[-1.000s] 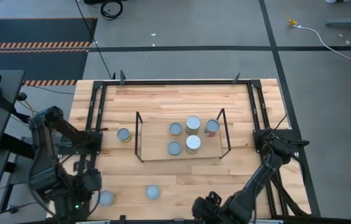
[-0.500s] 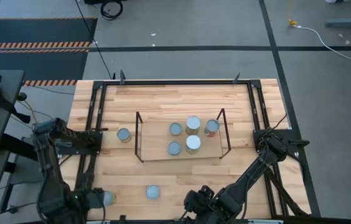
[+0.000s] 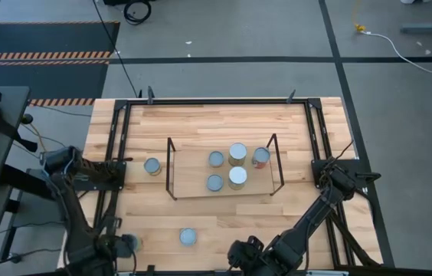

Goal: Pick and place cans onto a shelf
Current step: Put the canned spaghetti on the shelf

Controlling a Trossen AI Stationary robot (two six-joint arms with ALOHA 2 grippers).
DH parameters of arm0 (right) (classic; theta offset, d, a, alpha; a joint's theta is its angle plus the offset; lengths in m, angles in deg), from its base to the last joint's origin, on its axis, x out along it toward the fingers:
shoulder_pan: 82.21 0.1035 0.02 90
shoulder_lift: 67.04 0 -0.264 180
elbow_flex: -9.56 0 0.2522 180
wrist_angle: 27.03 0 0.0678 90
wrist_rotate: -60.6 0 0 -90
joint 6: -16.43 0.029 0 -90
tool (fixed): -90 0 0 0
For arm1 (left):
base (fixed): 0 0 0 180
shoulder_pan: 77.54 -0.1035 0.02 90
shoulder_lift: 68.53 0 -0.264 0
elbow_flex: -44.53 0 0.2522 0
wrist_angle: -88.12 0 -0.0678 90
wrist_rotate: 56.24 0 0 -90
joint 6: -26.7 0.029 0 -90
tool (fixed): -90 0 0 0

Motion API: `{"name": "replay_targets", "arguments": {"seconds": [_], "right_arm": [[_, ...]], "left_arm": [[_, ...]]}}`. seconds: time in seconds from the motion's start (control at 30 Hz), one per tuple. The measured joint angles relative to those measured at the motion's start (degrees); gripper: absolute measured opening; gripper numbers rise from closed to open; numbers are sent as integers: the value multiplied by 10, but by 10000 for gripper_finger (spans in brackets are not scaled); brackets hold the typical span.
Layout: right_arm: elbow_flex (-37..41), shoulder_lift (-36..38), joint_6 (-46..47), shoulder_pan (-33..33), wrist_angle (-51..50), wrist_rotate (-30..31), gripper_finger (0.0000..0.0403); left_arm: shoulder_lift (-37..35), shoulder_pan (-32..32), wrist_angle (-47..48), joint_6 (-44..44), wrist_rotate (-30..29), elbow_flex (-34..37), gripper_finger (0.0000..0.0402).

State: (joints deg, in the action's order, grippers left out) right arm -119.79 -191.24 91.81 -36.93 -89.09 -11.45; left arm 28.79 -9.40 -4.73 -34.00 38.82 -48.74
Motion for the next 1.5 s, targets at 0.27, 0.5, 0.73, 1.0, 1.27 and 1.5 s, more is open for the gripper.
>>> {"name": "replay_targets", "arguments": {"seconds": [0.27, 0.5, 0.73, 1.0, 1.27, 1.5], "right_arm": [[0, 0, 29, 3, 3, -1, 348], [0, 0, 40, 3, 4, -1, 348], [0, 0, 13, -2, 7, -1, 348], [0, 0, -64, -30, 13, -1, 348], [0, 0, -218, -53, 57, 0, 348], [0, 0, -348, -68, 77, 1, 348]], "left_arm": [[-6, 0, -104, 16, 67, 110, 2], [-6, -26, -204, 23, 48, 182, 3], [-6, -93, -293, 107, -22, 189, 3], [-6, -186, -479, 198, -122, 189, 4], [-2, -279, -637, 269, -143, 188, 4], [-3, -297, -546, 269, -123, 144, 4]]}}
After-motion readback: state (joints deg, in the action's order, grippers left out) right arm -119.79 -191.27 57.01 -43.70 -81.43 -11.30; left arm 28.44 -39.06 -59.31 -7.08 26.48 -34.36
